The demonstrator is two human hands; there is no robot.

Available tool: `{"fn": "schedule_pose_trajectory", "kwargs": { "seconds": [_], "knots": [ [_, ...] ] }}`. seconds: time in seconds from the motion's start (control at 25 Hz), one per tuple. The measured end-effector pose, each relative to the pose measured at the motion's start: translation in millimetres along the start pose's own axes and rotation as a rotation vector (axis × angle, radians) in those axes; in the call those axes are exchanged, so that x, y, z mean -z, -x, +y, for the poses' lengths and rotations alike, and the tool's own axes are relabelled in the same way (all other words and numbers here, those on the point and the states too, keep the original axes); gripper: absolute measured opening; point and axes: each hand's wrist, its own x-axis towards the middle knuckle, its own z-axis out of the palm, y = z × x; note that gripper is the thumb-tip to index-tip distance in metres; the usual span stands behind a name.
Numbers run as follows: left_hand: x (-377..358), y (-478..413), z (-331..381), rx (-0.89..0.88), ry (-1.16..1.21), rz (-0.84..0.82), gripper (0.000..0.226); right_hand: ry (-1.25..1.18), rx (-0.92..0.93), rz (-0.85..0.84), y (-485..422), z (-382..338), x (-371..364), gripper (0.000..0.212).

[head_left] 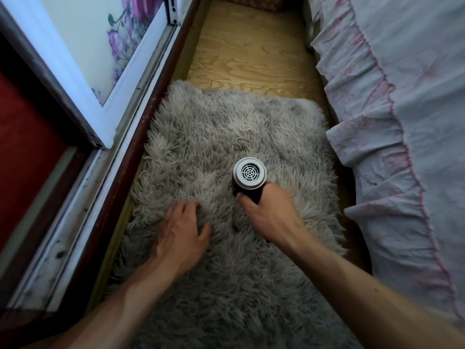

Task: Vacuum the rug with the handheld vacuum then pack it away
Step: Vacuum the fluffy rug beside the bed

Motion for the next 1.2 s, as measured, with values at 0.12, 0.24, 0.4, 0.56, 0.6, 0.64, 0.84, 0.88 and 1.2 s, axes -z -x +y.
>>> {"fn": "schedule_pose_trajectory", "kwargs": {
  "seconds": [0.12,0.24,0.4,0.56,0.6,0.64,0.84,0.88,1.2],
  "knots": [
    [1,-3,1,-0.003,-0.015,0.003,0.043,0.007,0.028,0.036,1,0,1,0.027],
    [2,-4,0,0.004,0.005,0.0,0.044,0.033,0.04,0.004,2,-1,2,0.025],
    [2,-2,-1,-0.008,0.005,0.004,0.043,0.019,0.044,0.013,3,-3,3,0.021],
    [3,-2,-3,-0.008,0.009,0.017,0.042,0.013,0.004,0.027,3,-4,5,0.026],
    [3,-2,-3,-0.008,0.01,0.023,0.042,0.019,-0.002,0.027,3,-4,6,0.026],
    [4,-2,-4,-0.007,0.009,0.025,0.042,0.026,-0.004,0.025,2,-3,7,0.026],
    [6,1,-4,0.001,0.015,0.029,0.041,0.014,-0.025,-0.023,2,-2,8,0.024],
    [7,2,-4,0.005,0.018,0.027,0.042,0.016,-0.019,-0.014,3,-2,8,0.024],
    [11,6,-4,0.016,0.033,0.03,0.042,-0.017,-0.106,0.012,8,-10,20,0.036]
  ]
}}
